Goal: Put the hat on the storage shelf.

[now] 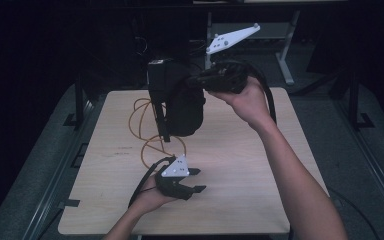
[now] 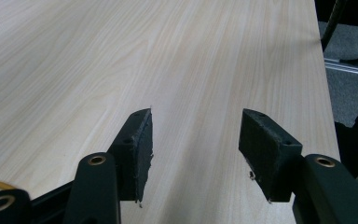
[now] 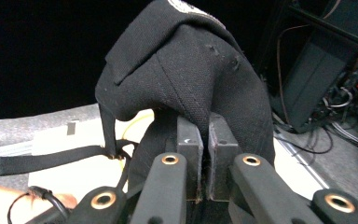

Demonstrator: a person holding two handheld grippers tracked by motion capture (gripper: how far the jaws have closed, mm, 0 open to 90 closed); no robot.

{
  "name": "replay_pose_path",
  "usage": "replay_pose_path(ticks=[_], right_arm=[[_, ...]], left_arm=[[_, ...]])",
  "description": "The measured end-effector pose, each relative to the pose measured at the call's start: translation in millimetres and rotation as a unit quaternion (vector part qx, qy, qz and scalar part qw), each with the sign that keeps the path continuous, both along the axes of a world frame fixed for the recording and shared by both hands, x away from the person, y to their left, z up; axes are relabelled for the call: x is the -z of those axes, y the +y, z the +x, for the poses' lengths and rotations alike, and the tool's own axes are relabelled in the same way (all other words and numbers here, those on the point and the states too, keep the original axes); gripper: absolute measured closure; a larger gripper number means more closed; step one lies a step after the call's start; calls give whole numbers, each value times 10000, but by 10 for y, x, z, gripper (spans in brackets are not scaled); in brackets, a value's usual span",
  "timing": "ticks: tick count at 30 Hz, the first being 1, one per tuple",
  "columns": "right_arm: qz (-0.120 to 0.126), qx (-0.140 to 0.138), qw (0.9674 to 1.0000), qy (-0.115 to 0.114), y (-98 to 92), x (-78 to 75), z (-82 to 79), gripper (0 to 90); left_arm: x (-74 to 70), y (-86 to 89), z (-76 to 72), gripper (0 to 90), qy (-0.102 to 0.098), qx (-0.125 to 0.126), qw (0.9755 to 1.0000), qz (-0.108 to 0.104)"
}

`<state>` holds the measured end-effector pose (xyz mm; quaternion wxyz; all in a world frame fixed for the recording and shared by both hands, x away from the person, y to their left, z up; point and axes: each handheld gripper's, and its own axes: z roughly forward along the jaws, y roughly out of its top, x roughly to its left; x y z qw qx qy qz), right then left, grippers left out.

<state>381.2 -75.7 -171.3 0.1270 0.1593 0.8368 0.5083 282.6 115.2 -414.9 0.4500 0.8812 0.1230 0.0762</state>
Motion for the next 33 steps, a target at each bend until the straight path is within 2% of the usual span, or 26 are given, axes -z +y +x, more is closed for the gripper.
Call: replay_pose_path(ticks=[5,11,17,18,27,28,29,30,31,32,33], right_arm=[[-57,-170,9998,116,232,16,111,860],[-60,-319,9991,288,490,102,232,859],[-76,-473,9978,448,681,194,317,856],[-109,-474,9975,518,760,227,343,855],[-90,-338,9961,812,980,346,498,847],[-156,-282,9956,876,1060,384,512,834],[-156,-282,9956,876,1060,384,512,834],[-217,-279,9955,875,1132,422,517,771],[-217,-279,9955,875,1132,422,517,771],[-249,-285,9949,937,1198,460,519,684],[-249,-285,9949,937,1198,460,519,684]], left_arm=[[5,-15,10,443,-43,76,9999,55],[16,-31,4,444,9,48,10000,-17],[-2,-21,5,445,-47,48,10000,67],[-4,-16,8,445,-30,39,10000,55],[15,-42,24,448,-43,36,10000,20],[20,-56,22,448,-29,36,10000,11],[23,-64,23,448,-41,58,10000,28],[29,-75,21,448,-60,73,9999,45],[33,-87,16,448,-51,91,9999,74],[41,-104,4,448,-84,124,9998,104],[41,-104,4,448,-84,124,9998,104]])
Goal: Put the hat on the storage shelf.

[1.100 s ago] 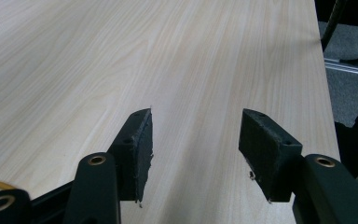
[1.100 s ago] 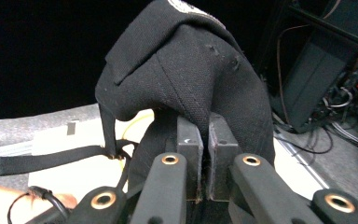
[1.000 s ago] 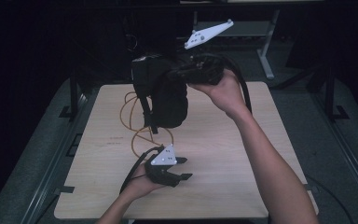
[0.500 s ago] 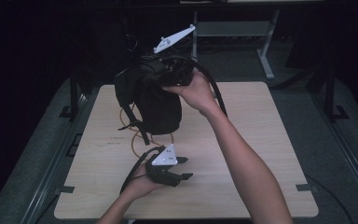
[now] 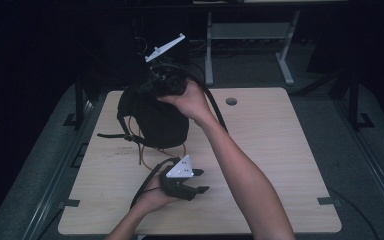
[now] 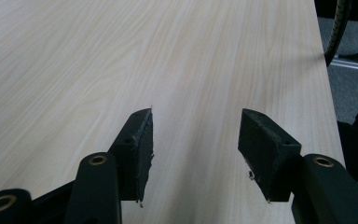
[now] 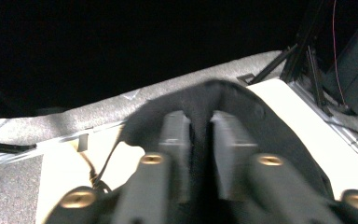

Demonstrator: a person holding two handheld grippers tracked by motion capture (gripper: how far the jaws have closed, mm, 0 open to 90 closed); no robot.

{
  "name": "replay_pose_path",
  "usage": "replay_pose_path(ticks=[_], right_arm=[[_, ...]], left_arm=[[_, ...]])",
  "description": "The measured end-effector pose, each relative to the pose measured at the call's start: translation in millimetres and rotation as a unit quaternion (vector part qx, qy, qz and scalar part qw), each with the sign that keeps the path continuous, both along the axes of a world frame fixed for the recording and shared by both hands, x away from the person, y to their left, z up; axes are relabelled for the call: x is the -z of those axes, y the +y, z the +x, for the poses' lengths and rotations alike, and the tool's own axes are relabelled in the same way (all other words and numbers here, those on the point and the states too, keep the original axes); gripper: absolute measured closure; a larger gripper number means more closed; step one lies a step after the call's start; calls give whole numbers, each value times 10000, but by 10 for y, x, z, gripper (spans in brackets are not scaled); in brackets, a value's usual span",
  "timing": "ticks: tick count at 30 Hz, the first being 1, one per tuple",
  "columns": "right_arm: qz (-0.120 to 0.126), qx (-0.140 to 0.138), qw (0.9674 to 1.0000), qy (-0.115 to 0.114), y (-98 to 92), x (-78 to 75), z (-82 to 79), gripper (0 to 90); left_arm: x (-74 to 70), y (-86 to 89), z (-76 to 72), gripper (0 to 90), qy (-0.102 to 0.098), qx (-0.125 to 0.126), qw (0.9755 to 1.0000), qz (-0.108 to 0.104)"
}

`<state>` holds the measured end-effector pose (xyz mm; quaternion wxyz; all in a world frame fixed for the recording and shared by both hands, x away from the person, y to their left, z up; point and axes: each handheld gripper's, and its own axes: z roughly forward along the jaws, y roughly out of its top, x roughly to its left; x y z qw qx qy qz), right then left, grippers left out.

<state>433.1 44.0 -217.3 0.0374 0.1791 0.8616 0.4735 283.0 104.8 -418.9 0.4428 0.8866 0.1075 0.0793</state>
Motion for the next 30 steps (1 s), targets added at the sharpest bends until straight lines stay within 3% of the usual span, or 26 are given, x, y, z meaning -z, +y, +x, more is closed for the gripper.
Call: replay_pose_path(ticks=[2,6,13,22,30], right_arm=[[38,-82,9999,145,20,26,-3,597],[23,-84,9994,330,-45,72,-8,506],[137,4,9987,486,-252,147,27,448],[162,147,9988,434,-432,178,-6,399],[174,231,9988,399,-632,163,-31,353]], left_arm=[[-1,-2,-10,448,-11,22,10000,21],[2,4,1,448,-7,-8,10000,-52],[18,38,11,443,57,-47,9999,-70],[12,90,6,427,94,-170,9996,-213],[18,116,31,409,125,-213,9995,-201]])
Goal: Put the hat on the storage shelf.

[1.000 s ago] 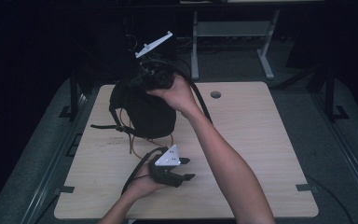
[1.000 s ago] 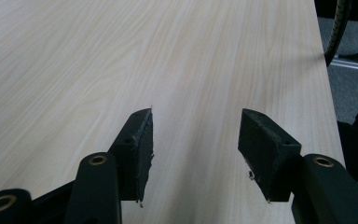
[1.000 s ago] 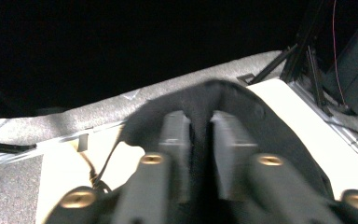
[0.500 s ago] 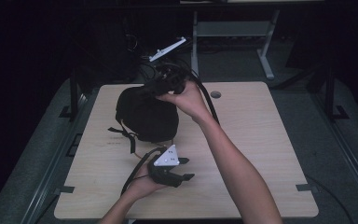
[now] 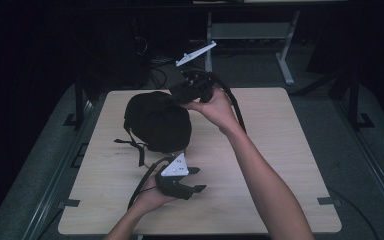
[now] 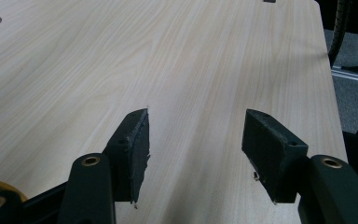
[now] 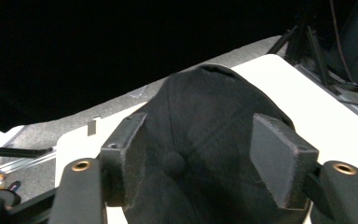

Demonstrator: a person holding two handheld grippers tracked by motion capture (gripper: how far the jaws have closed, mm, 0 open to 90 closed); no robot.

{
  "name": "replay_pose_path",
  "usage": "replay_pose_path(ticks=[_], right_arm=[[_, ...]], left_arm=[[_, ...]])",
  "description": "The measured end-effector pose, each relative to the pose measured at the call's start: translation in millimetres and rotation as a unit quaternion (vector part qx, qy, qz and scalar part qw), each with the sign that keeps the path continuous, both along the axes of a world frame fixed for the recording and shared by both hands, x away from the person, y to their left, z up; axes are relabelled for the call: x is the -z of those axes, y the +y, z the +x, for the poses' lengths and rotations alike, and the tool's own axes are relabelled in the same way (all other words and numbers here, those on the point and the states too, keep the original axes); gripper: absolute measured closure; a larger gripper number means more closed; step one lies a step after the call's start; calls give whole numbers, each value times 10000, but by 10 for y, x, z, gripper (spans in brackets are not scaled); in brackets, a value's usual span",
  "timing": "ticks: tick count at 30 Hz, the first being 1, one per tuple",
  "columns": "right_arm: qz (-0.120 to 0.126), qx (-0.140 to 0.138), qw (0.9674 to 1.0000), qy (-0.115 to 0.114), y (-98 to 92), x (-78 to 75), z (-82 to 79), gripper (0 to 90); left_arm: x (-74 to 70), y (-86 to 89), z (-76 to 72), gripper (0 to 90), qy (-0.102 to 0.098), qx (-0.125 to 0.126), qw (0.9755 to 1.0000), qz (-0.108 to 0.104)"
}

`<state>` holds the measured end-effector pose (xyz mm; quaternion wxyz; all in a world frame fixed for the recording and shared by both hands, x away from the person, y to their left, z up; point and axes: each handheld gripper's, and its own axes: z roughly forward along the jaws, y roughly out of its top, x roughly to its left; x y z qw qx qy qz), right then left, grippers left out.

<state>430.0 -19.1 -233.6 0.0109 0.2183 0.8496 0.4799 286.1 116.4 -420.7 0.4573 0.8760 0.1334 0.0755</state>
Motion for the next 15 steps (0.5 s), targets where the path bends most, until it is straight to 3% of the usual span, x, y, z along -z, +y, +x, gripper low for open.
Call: replay_pose_path(ticks=[15], right_arm=[[46,273,9996,12,-405,30,-58,318]], left_arm=[[-9,22,11,395,32,-60,10000,-33]])
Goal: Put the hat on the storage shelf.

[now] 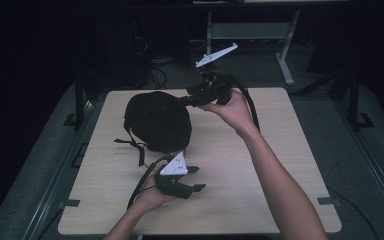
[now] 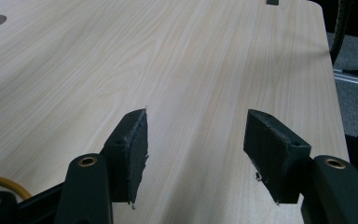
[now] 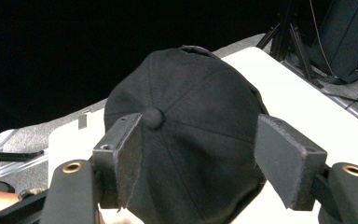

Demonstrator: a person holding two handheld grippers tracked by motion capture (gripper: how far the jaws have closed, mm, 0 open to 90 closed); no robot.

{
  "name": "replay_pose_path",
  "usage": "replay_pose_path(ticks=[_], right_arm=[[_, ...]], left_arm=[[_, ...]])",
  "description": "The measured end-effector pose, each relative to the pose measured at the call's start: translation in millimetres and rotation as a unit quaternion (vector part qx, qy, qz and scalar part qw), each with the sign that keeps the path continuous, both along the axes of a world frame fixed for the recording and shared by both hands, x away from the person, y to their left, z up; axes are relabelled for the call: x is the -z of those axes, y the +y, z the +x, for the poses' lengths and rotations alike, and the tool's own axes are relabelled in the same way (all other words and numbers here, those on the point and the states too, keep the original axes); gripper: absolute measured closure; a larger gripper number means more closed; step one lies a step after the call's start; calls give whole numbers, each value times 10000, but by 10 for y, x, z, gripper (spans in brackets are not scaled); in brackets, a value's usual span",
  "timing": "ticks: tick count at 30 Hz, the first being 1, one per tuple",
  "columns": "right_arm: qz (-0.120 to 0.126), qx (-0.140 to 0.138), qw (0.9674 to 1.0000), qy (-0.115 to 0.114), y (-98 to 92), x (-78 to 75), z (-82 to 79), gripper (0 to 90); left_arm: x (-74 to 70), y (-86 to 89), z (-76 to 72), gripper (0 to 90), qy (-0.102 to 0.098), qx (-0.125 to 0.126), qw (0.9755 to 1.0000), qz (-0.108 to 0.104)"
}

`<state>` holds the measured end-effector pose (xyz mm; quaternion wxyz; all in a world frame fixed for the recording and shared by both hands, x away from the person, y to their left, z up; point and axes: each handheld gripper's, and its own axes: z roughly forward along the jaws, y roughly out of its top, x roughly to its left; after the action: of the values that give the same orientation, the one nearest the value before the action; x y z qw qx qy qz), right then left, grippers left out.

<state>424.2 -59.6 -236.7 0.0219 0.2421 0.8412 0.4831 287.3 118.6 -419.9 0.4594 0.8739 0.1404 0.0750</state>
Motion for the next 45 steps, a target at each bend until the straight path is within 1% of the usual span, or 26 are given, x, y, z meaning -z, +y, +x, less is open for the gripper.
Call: replay_pose_path(ticks=[5,6,8,11,13,15,16,18,21,23,27,31,34,37,42,45], right_arm=[[0,50,10000,32,-83,19,-9,307],[13,90,10000,13,-130,33,-16,307],[14,114,9999,56,-168,47,-23,305],[8,143,9999,26,-205,62,-25,305],[-5,207,9998,81,-268,88,-30,301],[-8,206,9998,61,-285,95,-28,300],[-8,213,9997,92,-302,100,-31,299],[4,230,9997,54,-344,113,-42,298],[8,274,9996,83,-407,135,-57,295],[29,324,9994,108,-467,159,-69,292],[40,359,9993,116,-522,184,-78,288],[20,399,9991,126,-595,219,-102,286],[17,412,9991,114,-649,246,-114,286],[47,451,9988,160,-698,265,-135,284],[39,484,9986,188,-772,331,-158,283],[36,531,9983,255,-839,396,-172,281]], left_arm=[[2,6,1,394,11,-26,10000,-34],[1,7,0,392,19,-43,10000,-39],[-3,15,7,390,-27,-33,10000,-7],[-2,18,10,388,-44,-34,10000,0],[-1,20,11,385,-32,-48,10000,-23],[-1,23,12,384,-28,-54,10000,-16],[0,25,12,384,-27,-62,10000,-18],[1,27,15,383,-24,-69,10000,-20],[3,24,12,381,-17,-76,10000,-42],[2,25,15,380,-29,-60,10000,7],[1,28,17,378,-38,-56,10000,29],[1,34,16,377,-10,-101,9999,-41],[-3,48,24,376,-42,-108,9999,6],[1,49,20,376,-30,-136,9999,-53],[5,51,22,375,-12,-149,9999,-54],[4,53,22,375,4,-152,9999,-45]])
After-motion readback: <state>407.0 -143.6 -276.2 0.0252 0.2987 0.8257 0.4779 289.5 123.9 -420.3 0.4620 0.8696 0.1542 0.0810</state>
